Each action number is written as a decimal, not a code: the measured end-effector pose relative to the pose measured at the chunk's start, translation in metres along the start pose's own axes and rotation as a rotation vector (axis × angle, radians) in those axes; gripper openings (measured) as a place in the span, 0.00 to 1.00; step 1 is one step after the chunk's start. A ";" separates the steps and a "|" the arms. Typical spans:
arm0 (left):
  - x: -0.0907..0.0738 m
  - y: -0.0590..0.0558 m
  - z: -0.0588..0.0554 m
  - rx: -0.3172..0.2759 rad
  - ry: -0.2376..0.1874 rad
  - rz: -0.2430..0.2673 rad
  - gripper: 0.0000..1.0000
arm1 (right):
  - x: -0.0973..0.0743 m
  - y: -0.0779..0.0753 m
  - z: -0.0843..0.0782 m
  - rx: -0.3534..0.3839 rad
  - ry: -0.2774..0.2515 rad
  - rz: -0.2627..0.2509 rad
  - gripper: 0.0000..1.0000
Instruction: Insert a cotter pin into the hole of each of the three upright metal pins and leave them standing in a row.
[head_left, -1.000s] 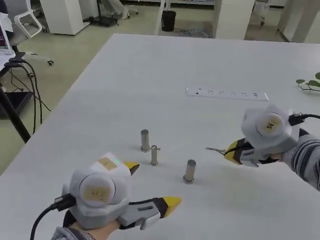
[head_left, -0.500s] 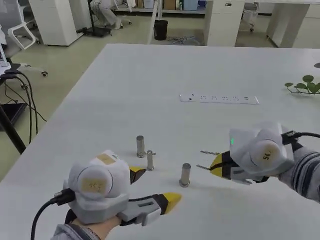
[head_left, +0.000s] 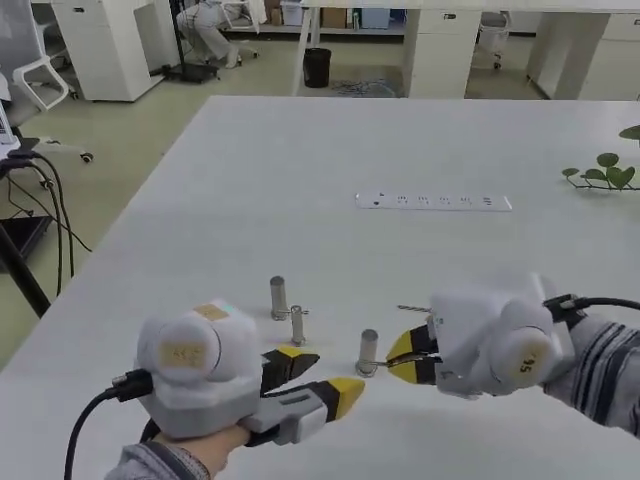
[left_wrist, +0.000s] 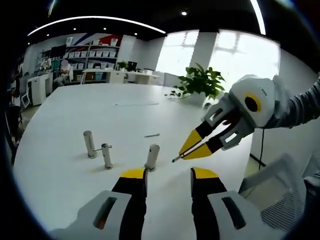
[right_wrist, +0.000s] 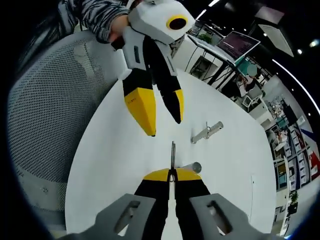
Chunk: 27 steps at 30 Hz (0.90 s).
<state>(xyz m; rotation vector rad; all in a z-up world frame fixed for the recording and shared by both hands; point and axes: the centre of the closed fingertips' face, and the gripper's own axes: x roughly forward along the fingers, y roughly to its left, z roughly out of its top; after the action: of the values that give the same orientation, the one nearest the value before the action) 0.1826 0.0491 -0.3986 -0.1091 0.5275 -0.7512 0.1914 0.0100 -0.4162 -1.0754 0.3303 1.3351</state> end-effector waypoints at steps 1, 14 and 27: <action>0.000 -0.001 0.000 -0.006 -0.002 -0.005 0.29 | 0.000 0.000 0.003 -0.008 -0.009 0.002 0.00; -0.001 -0.010 0.007 -0.104 -0.049 -0.053 0.08 | -0.001 0.003 0.025 -0.058 -0.053 0.000 0.00; -0.001 -0.010 0.007 -0.103 -0.054 -0.066 0.01 | -0.003 0.002 0.033 -0.048 -0.077 -0.012 0.00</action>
<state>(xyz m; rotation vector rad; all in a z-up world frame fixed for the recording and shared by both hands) 0.1795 0.0412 -0.3892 -0.2425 0.5132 -0.7831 0.1770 0.0333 -0.3975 -1.0612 0.2361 1.3756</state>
